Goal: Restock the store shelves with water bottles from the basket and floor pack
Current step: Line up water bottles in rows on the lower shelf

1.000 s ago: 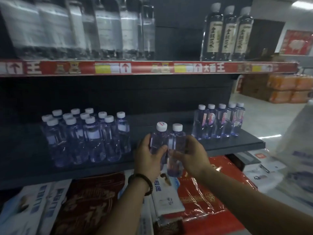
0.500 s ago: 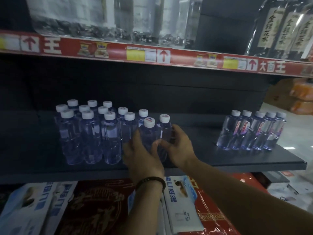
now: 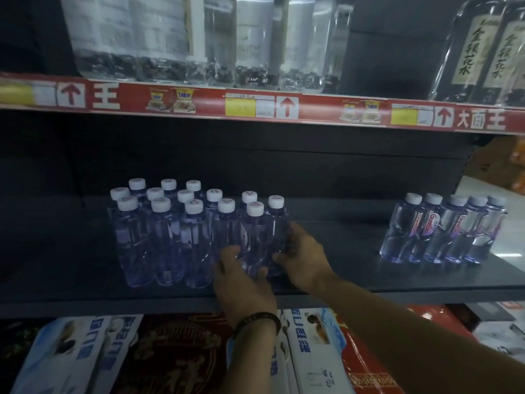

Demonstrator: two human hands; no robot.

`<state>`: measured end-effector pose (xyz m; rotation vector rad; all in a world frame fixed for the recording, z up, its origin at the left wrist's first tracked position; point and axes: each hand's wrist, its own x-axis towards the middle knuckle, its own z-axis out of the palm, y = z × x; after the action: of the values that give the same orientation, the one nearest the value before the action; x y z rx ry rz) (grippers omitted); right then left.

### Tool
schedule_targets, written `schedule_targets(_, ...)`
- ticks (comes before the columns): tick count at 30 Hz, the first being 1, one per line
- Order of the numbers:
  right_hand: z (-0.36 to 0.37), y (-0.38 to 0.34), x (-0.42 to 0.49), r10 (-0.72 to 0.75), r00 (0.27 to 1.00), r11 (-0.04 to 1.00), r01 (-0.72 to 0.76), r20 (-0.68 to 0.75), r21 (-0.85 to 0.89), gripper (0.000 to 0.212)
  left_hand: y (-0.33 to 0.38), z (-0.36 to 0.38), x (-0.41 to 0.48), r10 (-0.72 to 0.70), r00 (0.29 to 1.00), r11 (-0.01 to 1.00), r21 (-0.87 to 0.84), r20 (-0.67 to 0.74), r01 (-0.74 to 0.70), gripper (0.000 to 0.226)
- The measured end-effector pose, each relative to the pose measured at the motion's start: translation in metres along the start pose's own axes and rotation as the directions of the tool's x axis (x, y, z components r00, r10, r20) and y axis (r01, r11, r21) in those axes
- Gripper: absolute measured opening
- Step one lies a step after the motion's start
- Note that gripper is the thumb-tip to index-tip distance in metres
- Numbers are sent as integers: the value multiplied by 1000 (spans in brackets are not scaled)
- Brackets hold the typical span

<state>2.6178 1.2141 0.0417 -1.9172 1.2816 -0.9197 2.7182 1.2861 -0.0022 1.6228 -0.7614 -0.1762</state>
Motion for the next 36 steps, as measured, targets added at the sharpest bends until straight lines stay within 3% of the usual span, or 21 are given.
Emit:
schedule_targets(10, -29, 18, -28, 60, 992, 997, -64, 110, 36, 49, 1, 6, -17, 37, 999, 999, 30, -12, -37, 44)
schedule_targets(15, -101, 41, -90, 114, 978, 993, -110, 172, -32, 32, 34, 13, -61, 84, 970, 990, 95, 230, -108, 20)
schedule_targets(18, -156, 74, -137, 141, 983, 984, -127, 114, -123, 30, 55, 26, -109, 118, 822, 980, 66, 557, -186, 12)
schedule_targets(22, -234, 135, -222, 293, 956, 933, -284, 9, -223, 29, 77, 48, -197, 120, 485, 954, 35, 866, -299, 8)
schedule_targets(25, -278, 191, -294, 448, 886, 867, -463, -120, -186, 15, 69, 68, -270, 45, 222, 932, 39, 974, -360, 6)
schedule_targets(29, -317, 283, -396, 662, 686, 691, -714, -301, -110, 12, 26, 110, -369, -113, -58, 910, 80, 992, -407, 10)
schedule_targets(31, -321, 328, -443, 760, 549, 580, -814, -349, -17, 10, 0, 132, -409, -209, -122, 905, 144, 970, -401, 11)
schedule_targets(34, -308, 390, -495, 844, 390, 448, -890, -368, 86, 9, -30, 166, -458, -297, -129, 889, 225, 946, -400, 26)
schedule_targets(36, -296, 422, -514, 862, 313, 399, -904, -400, 153, 26, -48, 193, -487, -329, -135, 875, 248, 935, -416, 42)
